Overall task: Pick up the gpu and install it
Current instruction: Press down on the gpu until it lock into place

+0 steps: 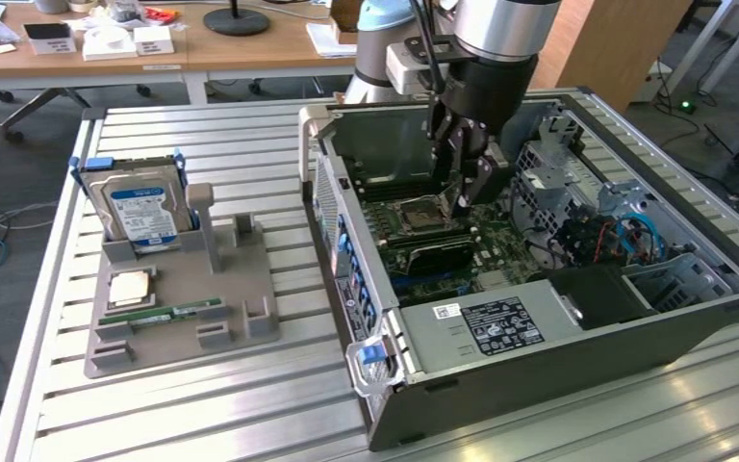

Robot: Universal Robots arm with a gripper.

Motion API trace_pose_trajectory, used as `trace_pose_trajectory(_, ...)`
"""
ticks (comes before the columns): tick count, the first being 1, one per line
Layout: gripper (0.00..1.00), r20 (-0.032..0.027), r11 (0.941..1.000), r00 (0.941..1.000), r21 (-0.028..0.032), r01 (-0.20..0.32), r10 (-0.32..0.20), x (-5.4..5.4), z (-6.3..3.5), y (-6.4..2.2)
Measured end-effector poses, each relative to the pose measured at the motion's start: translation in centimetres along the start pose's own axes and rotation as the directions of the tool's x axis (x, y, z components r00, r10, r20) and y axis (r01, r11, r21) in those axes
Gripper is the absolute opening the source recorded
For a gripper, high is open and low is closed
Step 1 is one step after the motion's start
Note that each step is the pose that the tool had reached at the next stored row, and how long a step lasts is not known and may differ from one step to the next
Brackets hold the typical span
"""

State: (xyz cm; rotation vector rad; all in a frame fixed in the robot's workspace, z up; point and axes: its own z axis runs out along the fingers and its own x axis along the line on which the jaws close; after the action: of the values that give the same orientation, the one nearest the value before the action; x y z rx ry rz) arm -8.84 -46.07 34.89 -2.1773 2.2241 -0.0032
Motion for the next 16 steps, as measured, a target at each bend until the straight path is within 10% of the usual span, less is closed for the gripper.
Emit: trace_pose_trajectory(16,0.11,0.0000,1.0000,1.0000,0.0001,0.000,0.000,0.00,0.00,0.00)
